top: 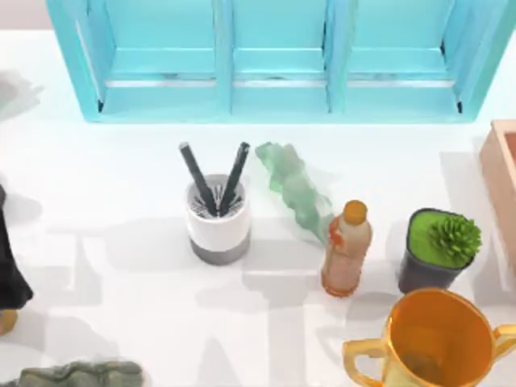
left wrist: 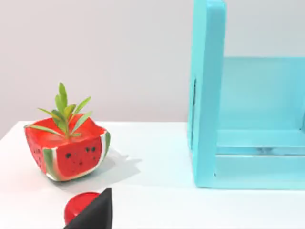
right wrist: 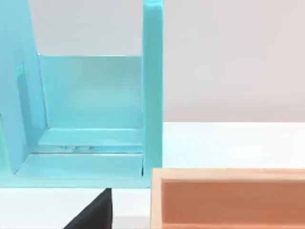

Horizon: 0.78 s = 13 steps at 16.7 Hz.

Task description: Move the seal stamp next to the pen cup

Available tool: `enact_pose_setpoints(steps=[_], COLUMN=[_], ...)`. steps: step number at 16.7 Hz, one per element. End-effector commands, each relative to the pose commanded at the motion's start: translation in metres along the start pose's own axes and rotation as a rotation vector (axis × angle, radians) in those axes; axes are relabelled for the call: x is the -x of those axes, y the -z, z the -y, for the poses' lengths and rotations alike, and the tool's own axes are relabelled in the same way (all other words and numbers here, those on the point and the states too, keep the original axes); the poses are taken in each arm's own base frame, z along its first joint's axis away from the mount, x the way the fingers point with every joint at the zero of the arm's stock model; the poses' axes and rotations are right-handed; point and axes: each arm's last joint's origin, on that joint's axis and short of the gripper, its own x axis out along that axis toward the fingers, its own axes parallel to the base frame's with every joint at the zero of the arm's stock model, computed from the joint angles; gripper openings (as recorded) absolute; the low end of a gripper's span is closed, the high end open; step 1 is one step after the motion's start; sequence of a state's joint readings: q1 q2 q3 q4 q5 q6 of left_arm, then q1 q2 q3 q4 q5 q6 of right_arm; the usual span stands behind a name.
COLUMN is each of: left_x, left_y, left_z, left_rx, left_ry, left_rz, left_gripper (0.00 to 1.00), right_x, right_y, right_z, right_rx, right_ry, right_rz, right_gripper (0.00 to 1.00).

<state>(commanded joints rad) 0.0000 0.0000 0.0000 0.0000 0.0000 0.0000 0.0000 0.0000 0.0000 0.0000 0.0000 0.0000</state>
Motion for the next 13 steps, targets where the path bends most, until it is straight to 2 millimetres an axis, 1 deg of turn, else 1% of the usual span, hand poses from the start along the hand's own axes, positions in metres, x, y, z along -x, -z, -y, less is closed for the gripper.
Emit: enact_pose_setpoints(steps=[3,5,6,8,10,11,13], left_x=[0.0,0.0,-0.001,-0.005,-0.014,-0.023,-0.048], left_y=[-0.002,-0.011,-0.019,-0.04,-0.068,-0.083,-0.111], left_z=[0.0,-0.001,-0.002,-0.003,-0.006,-0.007,-0.012], left_rx=[-0.001,-0.008,-0.013,-0.025,-0.039,-0.045,-0.055], left_ry=[-0.002,-0.01,-0.016,-0.026,-0.036,-0.04,-0.046], left_rz=[-0.009,-0.053,-0.087,-0.175,-0.288,-0.355,-0.511], left_gripper=[1.0,1.0,1.0,1.0,1.0,1.0,1.0], right_x=[0.0,0.0,0.0,0.0,0.0,0.0,0.0], right_y=[0.0,0.0,0.0,0.0,0.0,0.0,0.0], right_z=[0.0,0.0,0.0,0.0,0.0,0.0,0.0], right_rx=[0.0,0.0,0.0,0.0,0.0,0.0,0.0], right_ry=[0.0,0.0,0.0,0.0,0.0,0.0,0.0], right_rz=[0.0,0.0,0.0,0.0,0.0,0.0,0.0], right_gripper=[1.0,1.0,1.0,1.0,1.0,1.0,1.0])
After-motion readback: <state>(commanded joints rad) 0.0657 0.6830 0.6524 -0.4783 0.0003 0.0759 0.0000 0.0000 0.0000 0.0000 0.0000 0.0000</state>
